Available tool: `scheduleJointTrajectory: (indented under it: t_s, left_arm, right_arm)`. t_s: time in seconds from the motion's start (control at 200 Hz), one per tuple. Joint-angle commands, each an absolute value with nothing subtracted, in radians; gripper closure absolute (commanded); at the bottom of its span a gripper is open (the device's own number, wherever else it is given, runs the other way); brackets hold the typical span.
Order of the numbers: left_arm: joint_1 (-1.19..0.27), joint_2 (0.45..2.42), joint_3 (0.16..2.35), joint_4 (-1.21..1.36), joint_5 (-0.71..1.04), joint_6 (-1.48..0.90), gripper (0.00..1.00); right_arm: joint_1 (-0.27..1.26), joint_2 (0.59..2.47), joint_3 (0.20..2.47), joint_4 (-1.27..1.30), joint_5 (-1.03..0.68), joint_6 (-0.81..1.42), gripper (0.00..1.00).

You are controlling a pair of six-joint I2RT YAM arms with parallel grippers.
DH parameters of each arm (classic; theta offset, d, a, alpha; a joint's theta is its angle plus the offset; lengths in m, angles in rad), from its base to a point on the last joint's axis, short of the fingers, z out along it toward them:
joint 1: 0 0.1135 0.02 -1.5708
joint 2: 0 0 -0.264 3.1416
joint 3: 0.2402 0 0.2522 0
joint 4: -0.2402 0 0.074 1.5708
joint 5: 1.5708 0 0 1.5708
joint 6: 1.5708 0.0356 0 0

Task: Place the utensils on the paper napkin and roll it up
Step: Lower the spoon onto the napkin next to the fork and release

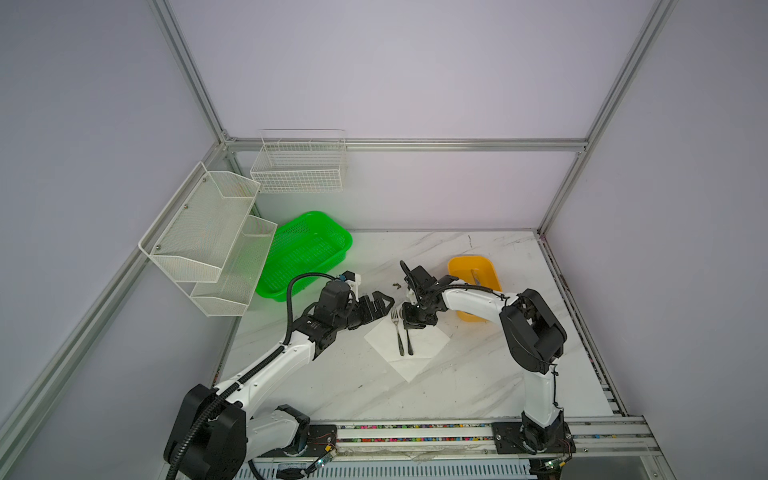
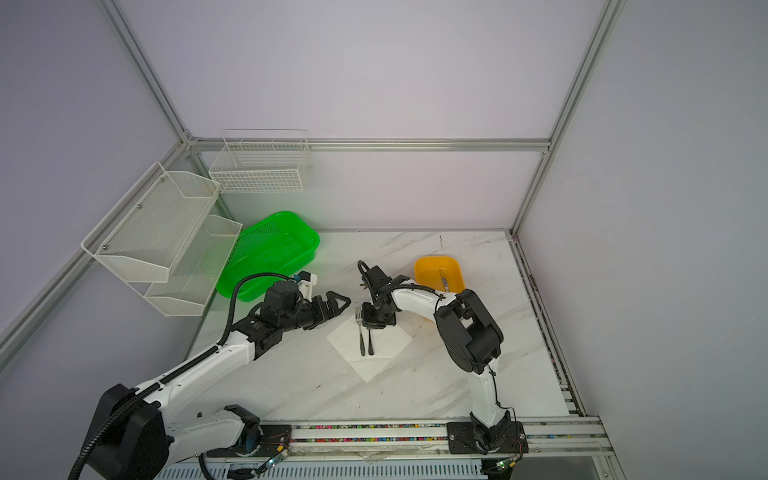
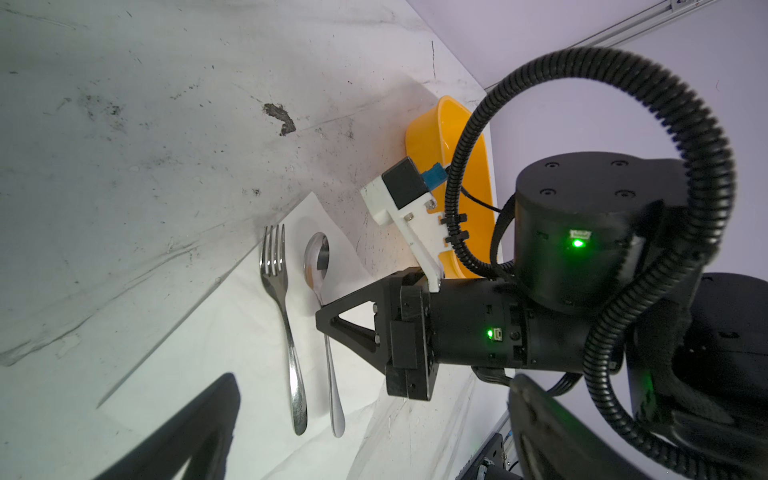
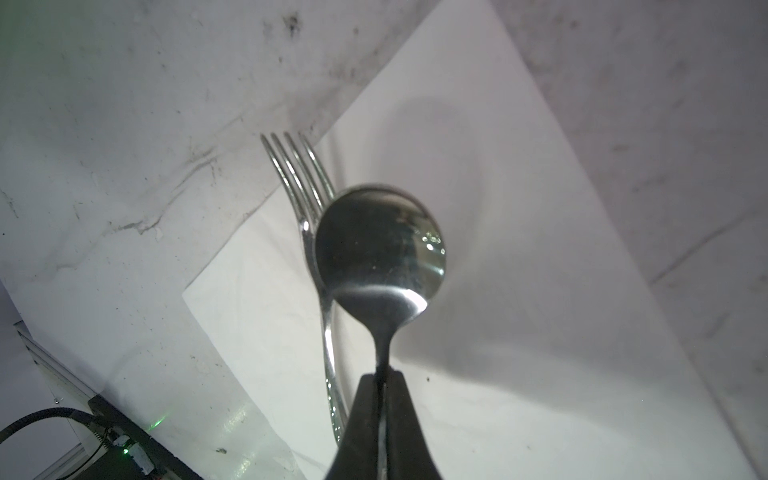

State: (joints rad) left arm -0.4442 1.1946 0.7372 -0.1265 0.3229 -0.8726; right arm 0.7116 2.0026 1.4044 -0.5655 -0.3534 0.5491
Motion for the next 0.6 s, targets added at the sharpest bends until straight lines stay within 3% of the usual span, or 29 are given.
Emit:
scheduleJointTrajectory:
  t_s: [0.0,0.59]
  left_arm:
    - [-0.437,1.177,0.702,-0.135,0.308,-0.858,0.0]
    - [-0.437,1.178,0.7,-0.149,0.298,-0.839,0.0]
  right_arm:
    - [0.713,2.018,1.406,-0.558,-0.331,0.572,0.92]
    - [0.716,2.025,1.415,-0.525,-0.322,0.591,0.91]
